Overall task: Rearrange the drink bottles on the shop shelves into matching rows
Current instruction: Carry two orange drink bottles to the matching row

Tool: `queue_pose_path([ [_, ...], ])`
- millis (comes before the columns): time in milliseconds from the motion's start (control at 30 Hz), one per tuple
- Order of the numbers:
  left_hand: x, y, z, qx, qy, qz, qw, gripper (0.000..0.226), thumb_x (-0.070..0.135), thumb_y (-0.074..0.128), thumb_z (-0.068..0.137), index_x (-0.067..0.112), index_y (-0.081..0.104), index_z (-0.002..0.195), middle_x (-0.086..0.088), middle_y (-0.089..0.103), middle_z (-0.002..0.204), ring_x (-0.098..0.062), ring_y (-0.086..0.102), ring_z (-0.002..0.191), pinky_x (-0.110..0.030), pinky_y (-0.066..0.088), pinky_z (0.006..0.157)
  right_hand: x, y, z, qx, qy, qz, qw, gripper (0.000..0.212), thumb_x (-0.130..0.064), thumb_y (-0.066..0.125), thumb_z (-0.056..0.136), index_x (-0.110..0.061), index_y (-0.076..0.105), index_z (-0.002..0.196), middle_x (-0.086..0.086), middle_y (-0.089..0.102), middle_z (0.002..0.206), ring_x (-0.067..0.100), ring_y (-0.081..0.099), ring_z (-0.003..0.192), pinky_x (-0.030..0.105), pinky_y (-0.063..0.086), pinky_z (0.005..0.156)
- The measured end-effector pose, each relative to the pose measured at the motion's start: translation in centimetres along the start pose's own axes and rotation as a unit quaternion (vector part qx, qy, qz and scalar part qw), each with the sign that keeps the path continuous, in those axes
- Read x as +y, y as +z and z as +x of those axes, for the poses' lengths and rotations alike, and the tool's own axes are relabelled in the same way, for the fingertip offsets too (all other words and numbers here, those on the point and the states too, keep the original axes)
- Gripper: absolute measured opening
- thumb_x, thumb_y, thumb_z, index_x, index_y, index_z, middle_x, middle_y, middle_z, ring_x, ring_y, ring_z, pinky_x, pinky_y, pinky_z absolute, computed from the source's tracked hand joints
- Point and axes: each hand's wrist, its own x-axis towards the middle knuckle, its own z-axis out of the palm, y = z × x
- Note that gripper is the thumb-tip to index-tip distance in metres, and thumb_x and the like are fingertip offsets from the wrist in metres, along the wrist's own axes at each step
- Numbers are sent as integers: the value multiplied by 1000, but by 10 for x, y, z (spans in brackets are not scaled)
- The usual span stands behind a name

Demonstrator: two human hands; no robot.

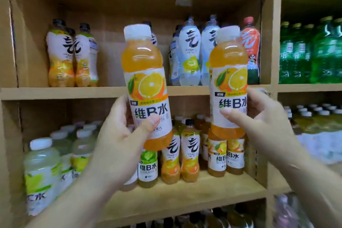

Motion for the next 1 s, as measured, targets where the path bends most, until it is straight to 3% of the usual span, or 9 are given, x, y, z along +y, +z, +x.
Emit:
queue_pose_path([
  [67,-21,18,-15,-17,-31,-1,999,46,39,75,87,39,58,130,13,72,123,-9,69,115,-44,53,96,20,-8,-23,-12,28,-13,999,38,-26,81,83,-28,69,119,-19,76,106,2,72,99,22,59,78],
  [233,-83,72,-38,-74,-107,19,991,50,23,70,95,39,51,137,26,69,120,9,63,112,-18,53,93,88,-17,-66,-25,106,-48,993,46,-30,83,83,-33,65,125,-21,75,110,2,71,104,33,60,87],
  [333,-118,103,-50,-96,-142,34,985,54,22,71,95,46,46,136,29,63,126,15,59,112,-5,48,86,125,-20,-84,-23,147,-65,987,47,-32,81,86,-33,63,129,-24,74,112,-3,69,105,33,60,90],
  [467,-153,137,-55,-120,-177,55,975,48,17,73,94,43,50,128,25,65,125,14,61,110,-17,53,95,164,-22,-98,-11,184,-65,981,39,-25,81,89,-38,64,121,-25,73,111,-4,68,104,34,59,92],
  [600,-176,165,-50,-128,-187,80,971,51,13,74,92,43,49,126,26,62,125,19,59,108,-6,48,88,193,-19,-103,-8,195,-68,978,43,-23,81,88,-47,59,117,-27,71,112,-6,66,106,33,57,95],
  [700,-191,184,-48,-118,-202,100,967,51,14,75,92,46,46,119,24,61,124,17,59,109,-6,47,87,205,-14,-106,-28,181,-103,978,56,-29,80,88,-61,47,120,-34,63,118,-13,57,114,13,47,94],
  [800,-203,196,-45,-103,-199,125,967,60,22,78,90,38,43,136,18,61,128,1,60,117,-22,49,97,212,-10,-106,-34,185,-98,977,62,-27,76,91,-65,40,125,-43,57,120,-18,54,117,4,42,91],
  [900,-209,198,-45,-103,-198,143,964,63,25,80,88,35,44,138,19,61,126,-1,61,115,-31,52,99,224,-10,-107,2,209,-98,973,56,-28,75,92,-63,44,122,-39,61,115,-14,60,112,13,50,93],
  [1000,-211,196,-48,-99,-203,152,962,63,29,83,85,39,47,135,24,64,123,3,63,112,-31,54,97,236,-11,-112,11,204,-161,966,56,-43,78,87,-41,54,137,-23,67,120,1,66,112,30,57,95],
])
